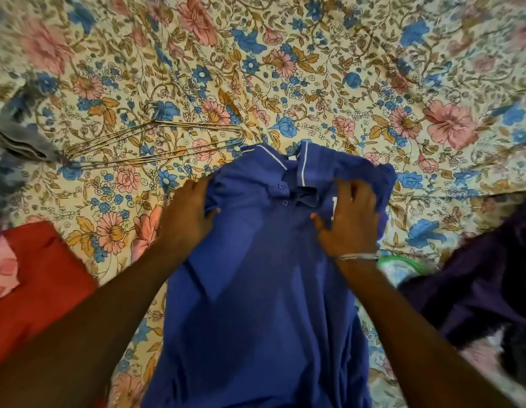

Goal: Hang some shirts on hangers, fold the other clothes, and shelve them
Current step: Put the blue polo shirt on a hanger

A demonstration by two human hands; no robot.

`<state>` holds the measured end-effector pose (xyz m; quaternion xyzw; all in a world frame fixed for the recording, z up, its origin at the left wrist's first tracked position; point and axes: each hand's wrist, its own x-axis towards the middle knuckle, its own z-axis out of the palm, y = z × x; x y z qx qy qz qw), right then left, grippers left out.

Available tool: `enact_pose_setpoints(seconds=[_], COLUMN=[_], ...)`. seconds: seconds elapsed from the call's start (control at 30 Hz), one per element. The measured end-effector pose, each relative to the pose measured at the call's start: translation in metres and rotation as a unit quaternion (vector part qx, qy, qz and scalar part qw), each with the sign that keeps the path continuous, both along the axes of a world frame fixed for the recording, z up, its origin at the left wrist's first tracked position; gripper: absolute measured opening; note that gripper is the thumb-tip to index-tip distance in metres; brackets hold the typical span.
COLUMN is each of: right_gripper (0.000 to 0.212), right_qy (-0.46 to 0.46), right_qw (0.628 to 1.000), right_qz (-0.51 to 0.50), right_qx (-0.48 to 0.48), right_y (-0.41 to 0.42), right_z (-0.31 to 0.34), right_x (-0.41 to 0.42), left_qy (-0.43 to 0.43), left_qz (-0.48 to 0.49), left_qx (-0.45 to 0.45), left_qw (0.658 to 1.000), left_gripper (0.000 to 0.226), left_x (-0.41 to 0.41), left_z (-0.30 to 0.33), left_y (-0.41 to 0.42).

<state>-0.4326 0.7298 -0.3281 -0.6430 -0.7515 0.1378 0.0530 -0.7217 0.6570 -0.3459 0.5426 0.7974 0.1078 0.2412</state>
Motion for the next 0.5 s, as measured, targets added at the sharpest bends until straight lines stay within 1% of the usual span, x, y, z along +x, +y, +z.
enact_pose_setpoints(seconds=[0.03,0.07,0.1,0.17,0.23,0.27,0.33,0.37,0.4,0.43,0.5], right_gripper=[0.090,0.094,0.092,0.079,0.064,0.056,0.046,0.046,0.050,0.057,0.074], right_qy=[-0.024,-0.043,-0.044,-0.013,0.039,0.079,0.193,0.235,0.252,0.252,0.221], right_qw=[0.999,0.997,0.996,0.998,0.999,0.996,0.981,0.970,0.962,0.956,0.947], right_qz=[0.017,0.037,0.051,0.027,-0.021,-0.026,0.021,0.063,0.107,0.150,0.228], right_qx=[-0.039,-0.057,-0.056,-0.048,-0.028,-0.009,0.009,0.004,-0.003,-0.014,-0.055], right_y=[-0.021,-0.041,-0.057,-0.071,-0.073,-0.074,-0.076,-0.076,-0.074,-0.071,-0.060], right_z=[-0.011,-0.023,-0.033,-0.038,-0.030,-0.023,-0.010,-0.007,-0.003,0.000,0.004], right_x=[-0.002,-0.002,-0.003,-0.007,-0.019,-0.029,-0.055,-0.069,-0.083,-0.097,-0.122], left_qy=[-0.020,-0.023,-0.012,0.014,-0.018,-0.032,-0.021,-0.001,0.022,0.045,0.104], left_qz=[0.038,0.077,0.110,0.132,0.081,0.044,-0.002,-0.017,-0.036,-0.062,-0.109], left_qx=[0.034,0.071,0.103,0.126,0.089,0.056,0.013,0.006,0.003,-0.004,-0.021], left_qw=[0.999,0.994,0.989,0.983,0.993,0.997,1.000,1.000,0.999,0.997,0.988], left_gripper=[0.055,0.045,0.036,0.021,0.014,0.018,0.023,0.026,0.030,0.033,0.035], left_x=[-0.003,-0.006,-0.012,-0.018,-0.016,-0.013,-0.005,-0.002,0.002,0.006,0.015], left_z=[0.002,0.005,0.008,0.014,0.013,0.013,0.012,0.012,0.012,0.013,0.015], left_y=[-0.007,-0.015,-0.023,-0.038,-0.047,-0.051,-0.055,-0.056,-0.057,-0.060,-0.065])
